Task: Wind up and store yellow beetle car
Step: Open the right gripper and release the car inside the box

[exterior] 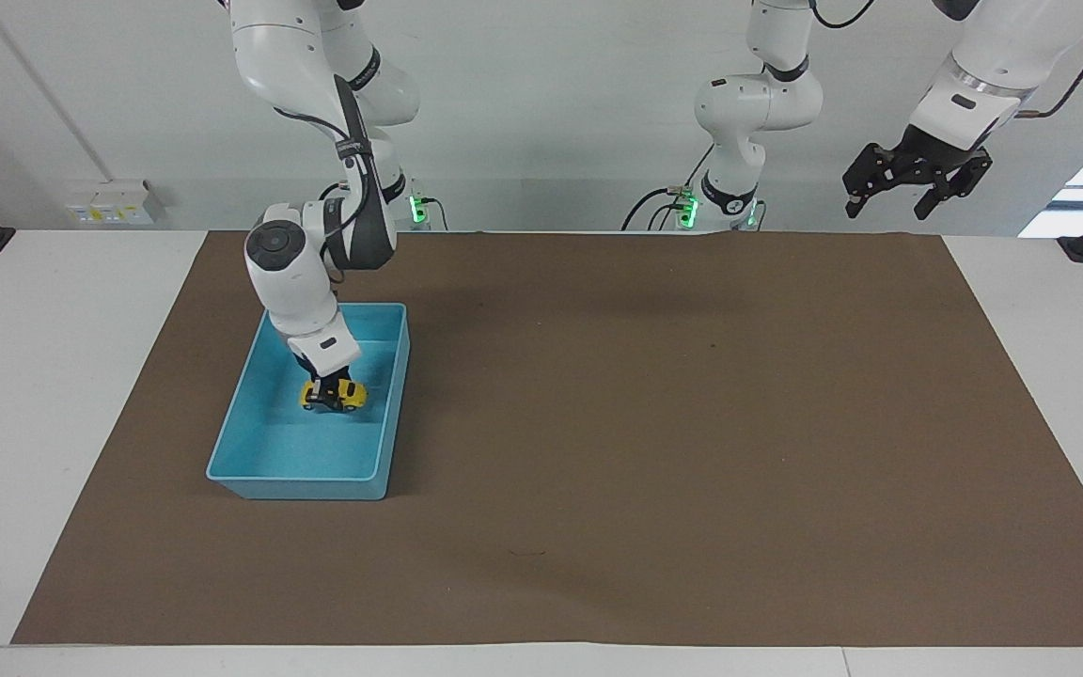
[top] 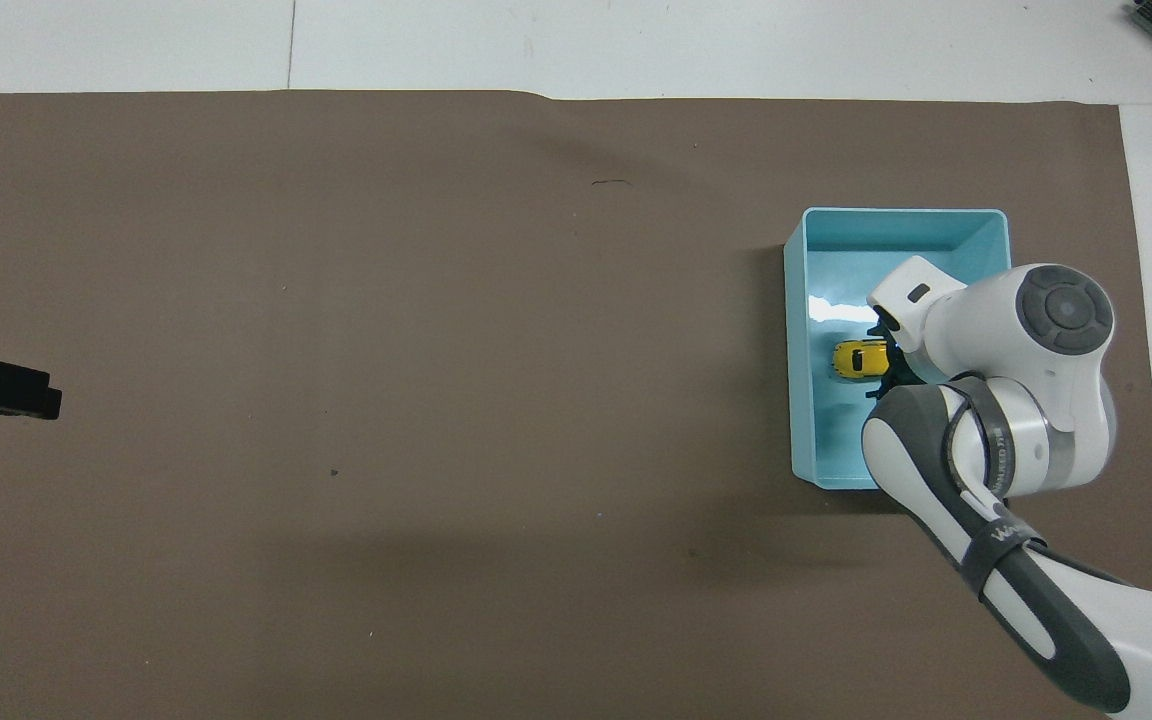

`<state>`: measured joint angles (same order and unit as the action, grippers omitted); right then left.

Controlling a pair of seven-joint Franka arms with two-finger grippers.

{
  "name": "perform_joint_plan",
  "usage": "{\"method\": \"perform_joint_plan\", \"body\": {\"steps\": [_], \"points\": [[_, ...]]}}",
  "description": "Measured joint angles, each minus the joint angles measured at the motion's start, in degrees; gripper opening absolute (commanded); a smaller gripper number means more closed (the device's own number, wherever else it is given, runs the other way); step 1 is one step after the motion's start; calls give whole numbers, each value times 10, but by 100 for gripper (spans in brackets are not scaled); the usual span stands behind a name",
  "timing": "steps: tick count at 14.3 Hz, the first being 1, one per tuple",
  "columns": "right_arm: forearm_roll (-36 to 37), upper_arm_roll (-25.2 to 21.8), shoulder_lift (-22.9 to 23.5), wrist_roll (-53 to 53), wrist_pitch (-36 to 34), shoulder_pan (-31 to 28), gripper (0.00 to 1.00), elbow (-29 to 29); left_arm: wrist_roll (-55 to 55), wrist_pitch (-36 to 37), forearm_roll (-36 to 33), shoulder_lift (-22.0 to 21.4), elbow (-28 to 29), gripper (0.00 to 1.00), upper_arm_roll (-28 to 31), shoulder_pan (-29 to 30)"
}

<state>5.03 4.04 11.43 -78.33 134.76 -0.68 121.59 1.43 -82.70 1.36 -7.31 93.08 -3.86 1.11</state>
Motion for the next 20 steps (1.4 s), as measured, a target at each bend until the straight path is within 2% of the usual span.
{"method": "perform_joint_plan", "body": {"steps": [4,7,14,20], "points": [[0,0,0,0,0,0,95,-1,0,0,0,0,0,100,0,0],[-1,0,0,0,-2,0,99,-5,0,0,0,0,0,100,0,0],[-16,3,-6,8,-60,1,100,-46,0,0,0,0,0,100,0,0],[-32,2,-13,10,-80,1,100,-68,0,0,0,0,0,100,0,0]]}}
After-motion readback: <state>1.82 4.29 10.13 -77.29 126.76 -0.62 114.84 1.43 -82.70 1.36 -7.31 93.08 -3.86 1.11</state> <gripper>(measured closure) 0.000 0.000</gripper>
